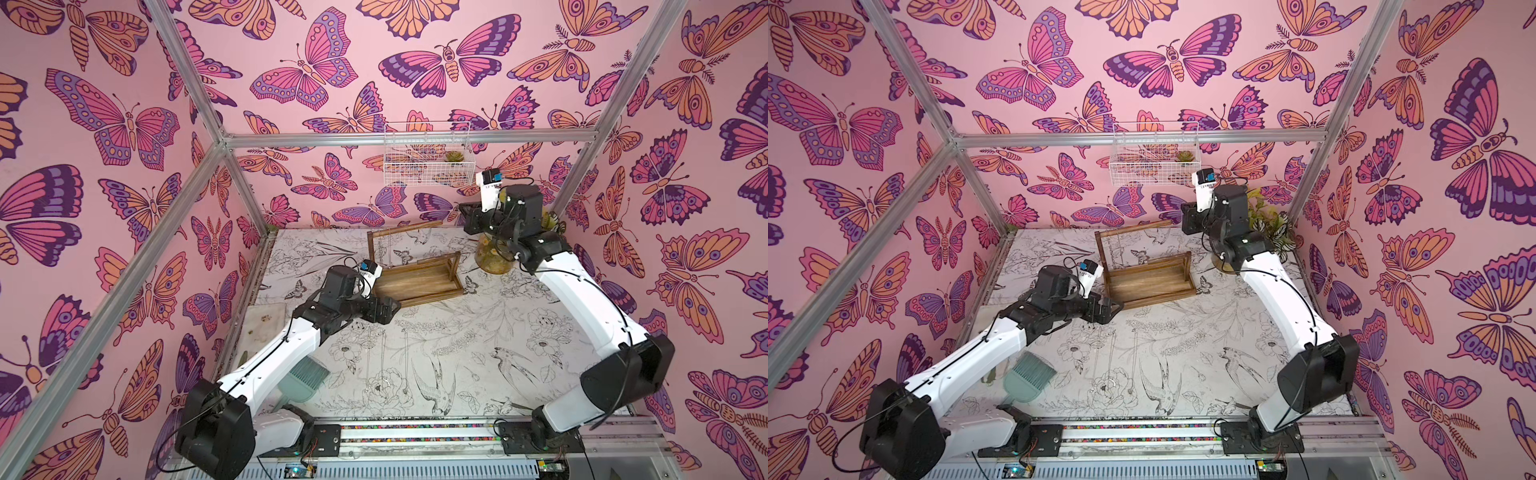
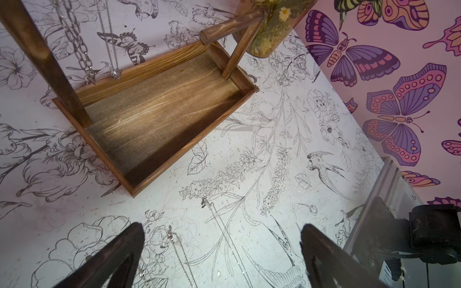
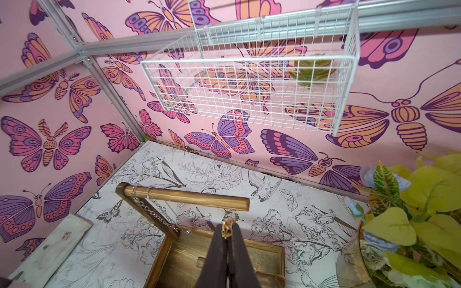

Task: Take the necklace off the jewelry display stand
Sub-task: Take off the necklace from the stand.

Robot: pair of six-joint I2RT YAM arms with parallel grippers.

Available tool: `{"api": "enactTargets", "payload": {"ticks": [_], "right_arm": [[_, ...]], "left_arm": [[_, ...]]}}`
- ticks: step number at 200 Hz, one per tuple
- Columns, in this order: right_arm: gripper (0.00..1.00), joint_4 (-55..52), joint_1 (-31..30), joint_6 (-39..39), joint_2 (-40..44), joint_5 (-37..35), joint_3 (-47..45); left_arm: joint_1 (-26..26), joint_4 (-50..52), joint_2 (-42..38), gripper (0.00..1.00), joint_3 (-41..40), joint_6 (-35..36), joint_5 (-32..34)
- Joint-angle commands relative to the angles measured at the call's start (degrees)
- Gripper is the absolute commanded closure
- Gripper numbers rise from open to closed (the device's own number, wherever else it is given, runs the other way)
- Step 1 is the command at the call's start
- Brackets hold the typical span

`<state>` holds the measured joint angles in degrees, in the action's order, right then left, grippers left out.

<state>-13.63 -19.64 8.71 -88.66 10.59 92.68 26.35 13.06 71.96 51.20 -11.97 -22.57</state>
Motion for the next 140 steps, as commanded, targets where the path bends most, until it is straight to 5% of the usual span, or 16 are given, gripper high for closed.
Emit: {"api": "enactTargets", "payload": {"ticks": [1,140], "right_arm": [[1.0,-3.0,-1.3,-0.9,2.9,1.7,3.2],[1.0,-11.1,-11.6,-0.5,9.7,-1.0,5.4]], "left_arm": [[0.6,-1.8,0.4,0.0,1.8,1.4,-1.5],[6.8,-3.3,2.7,0.0,7.4,5.0,-3.0]]}}
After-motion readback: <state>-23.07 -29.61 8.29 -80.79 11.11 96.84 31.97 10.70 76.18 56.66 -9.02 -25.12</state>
